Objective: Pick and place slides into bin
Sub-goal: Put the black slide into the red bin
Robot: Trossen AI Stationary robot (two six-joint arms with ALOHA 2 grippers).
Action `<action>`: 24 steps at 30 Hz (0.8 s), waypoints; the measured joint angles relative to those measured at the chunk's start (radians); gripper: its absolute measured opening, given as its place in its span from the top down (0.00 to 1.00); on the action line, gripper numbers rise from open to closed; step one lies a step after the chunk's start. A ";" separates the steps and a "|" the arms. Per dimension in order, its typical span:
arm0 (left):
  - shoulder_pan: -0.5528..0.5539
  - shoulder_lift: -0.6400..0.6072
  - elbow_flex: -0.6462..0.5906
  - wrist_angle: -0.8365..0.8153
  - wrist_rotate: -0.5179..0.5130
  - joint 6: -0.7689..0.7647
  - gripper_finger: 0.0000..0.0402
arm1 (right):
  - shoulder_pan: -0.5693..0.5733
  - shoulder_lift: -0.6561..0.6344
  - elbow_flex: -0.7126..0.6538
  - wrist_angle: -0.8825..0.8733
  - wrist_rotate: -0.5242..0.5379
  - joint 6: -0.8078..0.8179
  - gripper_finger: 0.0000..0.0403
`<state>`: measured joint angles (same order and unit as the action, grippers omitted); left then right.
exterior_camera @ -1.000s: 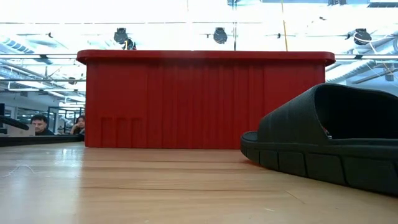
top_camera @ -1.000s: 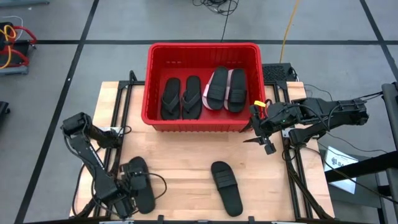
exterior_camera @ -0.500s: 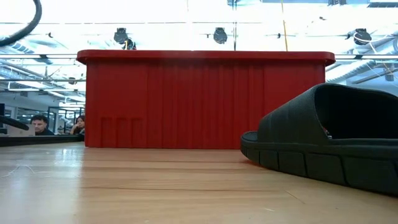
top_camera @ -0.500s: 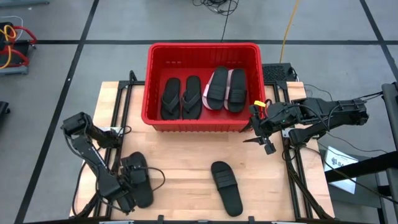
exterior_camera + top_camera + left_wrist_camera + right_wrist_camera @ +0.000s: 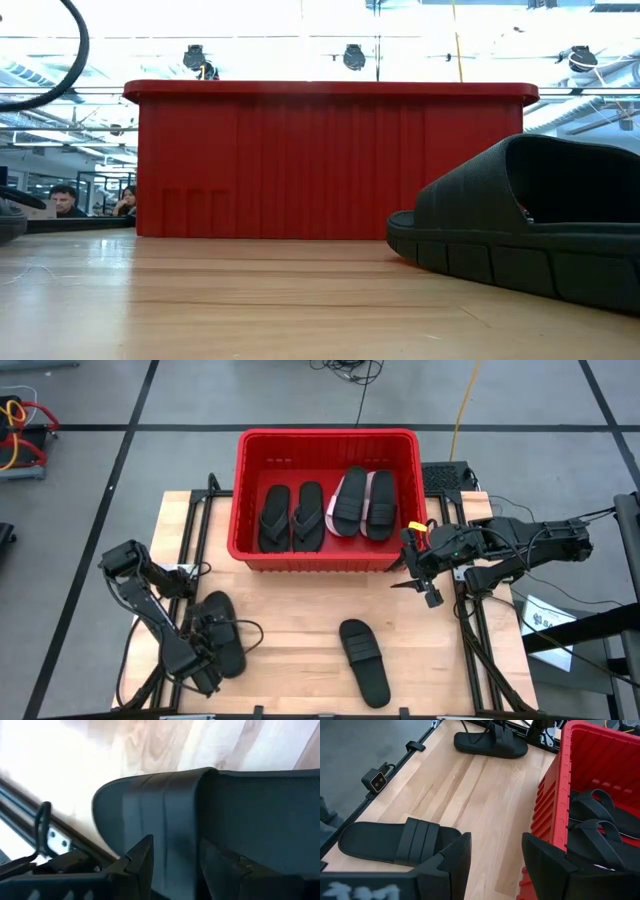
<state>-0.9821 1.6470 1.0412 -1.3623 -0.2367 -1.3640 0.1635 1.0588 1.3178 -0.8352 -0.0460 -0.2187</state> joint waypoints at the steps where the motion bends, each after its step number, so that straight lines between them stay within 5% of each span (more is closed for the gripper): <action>1: 0.000 0.000 -0.008 0.013 0.000 0.000 0.63 | 0.000 0.000 0.000 0.000 0.000 -0.002 0.59; 18: 0.067 0.001 -0.046 -0.050 0.000 0.044 0.65 | 0.000 0.000 0.000 0.000 0.000 -0.002 0.59; 24: 0.086 0.002 -0.046 -0.047 0.008 0.054 0.89 | 0.000 0.000 0.000 0.000 0.000 -0.002 0.59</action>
<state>-0.8963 1.6486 0.9951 -1.4095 -0.2284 -1.3097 0.1635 1.0588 1.3178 -0.8352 -0.0456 -0.2211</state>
